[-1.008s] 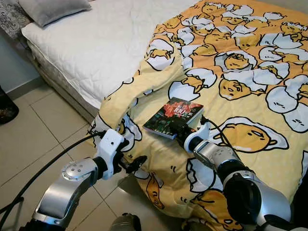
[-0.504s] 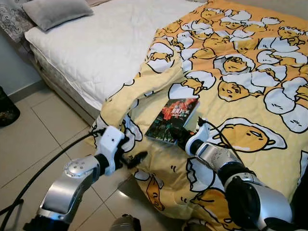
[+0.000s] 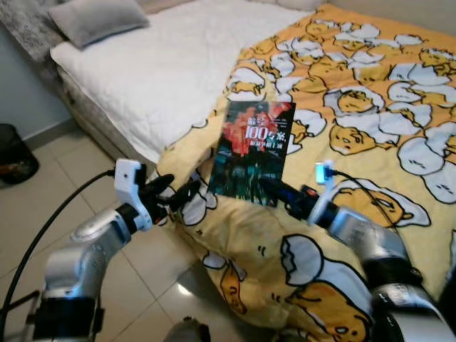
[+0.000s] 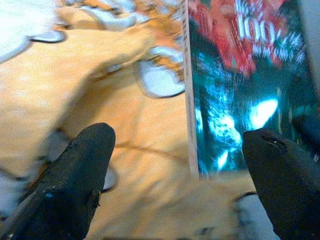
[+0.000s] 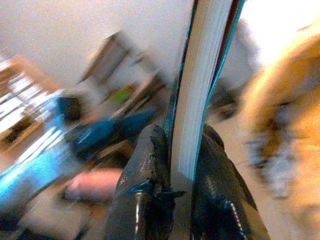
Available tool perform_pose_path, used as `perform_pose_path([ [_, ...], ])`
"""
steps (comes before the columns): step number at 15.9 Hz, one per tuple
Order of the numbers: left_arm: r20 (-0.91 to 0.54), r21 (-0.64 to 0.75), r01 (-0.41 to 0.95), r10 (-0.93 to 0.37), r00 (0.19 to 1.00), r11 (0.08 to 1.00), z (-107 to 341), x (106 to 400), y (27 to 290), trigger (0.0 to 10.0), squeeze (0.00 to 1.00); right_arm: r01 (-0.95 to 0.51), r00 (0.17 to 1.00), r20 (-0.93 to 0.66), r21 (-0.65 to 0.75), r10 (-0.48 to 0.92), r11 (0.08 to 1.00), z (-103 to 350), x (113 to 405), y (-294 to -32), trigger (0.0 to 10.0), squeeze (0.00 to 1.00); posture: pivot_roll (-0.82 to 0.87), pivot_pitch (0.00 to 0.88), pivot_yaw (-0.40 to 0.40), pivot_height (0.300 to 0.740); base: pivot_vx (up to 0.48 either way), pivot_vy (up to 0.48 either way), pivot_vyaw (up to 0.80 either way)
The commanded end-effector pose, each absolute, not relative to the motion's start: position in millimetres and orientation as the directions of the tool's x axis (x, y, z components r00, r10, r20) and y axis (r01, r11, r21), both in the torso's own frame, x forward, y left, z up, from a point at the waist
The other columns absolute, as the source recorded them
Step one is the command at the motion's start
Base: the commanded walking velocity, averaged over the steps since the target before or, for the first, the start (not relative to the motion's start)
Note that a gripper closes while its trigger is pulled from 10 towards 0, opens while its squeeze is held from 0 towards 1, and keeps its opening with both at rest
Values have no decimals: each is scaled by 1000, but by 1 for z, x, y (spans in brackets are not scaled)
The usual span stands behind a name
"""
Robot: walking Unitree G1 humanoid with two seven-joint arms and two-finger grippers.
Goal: Clean up the room
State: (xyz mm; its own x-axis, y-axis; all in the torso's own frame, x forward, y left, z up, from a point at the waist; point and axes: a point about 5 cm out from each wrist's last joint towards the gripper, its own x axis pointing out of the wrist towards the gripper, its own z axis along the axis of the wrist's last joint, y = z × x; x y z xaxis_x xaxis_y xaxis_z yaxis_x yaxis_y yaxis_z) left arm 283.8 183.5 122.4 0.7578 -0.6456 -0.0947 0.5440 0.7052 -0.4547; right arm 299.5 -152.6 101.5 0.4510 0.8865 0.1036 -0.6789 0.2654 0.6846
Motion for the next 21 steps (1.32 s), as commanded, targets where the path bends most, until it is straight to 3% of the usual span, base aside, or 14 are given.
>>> perform_pose_path([
  [1,-23,-557,583,-713,701,591,127,285,181,10000,0,-765,288,182,634,940,111,122,289,-144,0,0,8,0,67,740,0,0,0],
  [2,18,-601,613,-758,652,513,132,286,174,10000,0,-780,217,174,622,961,63,125,280,-141,0,0,4,0,71,740,0,0,0],
  [3,25,-608,627,-778,628,486,133,286,171,5412,0,-785,186,174,618,967,40,127,276,-139,0,0,1,0,75,740,0,0,0],
  [4,25,-612,639,-796,604,466,135,287,167,0,0,-789,163,177,615,971,20,130,272,-137,0,0,1,0,75,740,0,0,0],
  [7,50,-663,650,-846,532,370,135,281,159,0,0,-783,166,190,622,968,12,135,271,-136,0,0,4,0,82,740,0,0,0],
  [21,104,-642,692,-857,504,329,138,270,155,0,0,-786,162,167,617,973,25,135,273,-131,0,0,18,0,67,740,0,0,0],
])
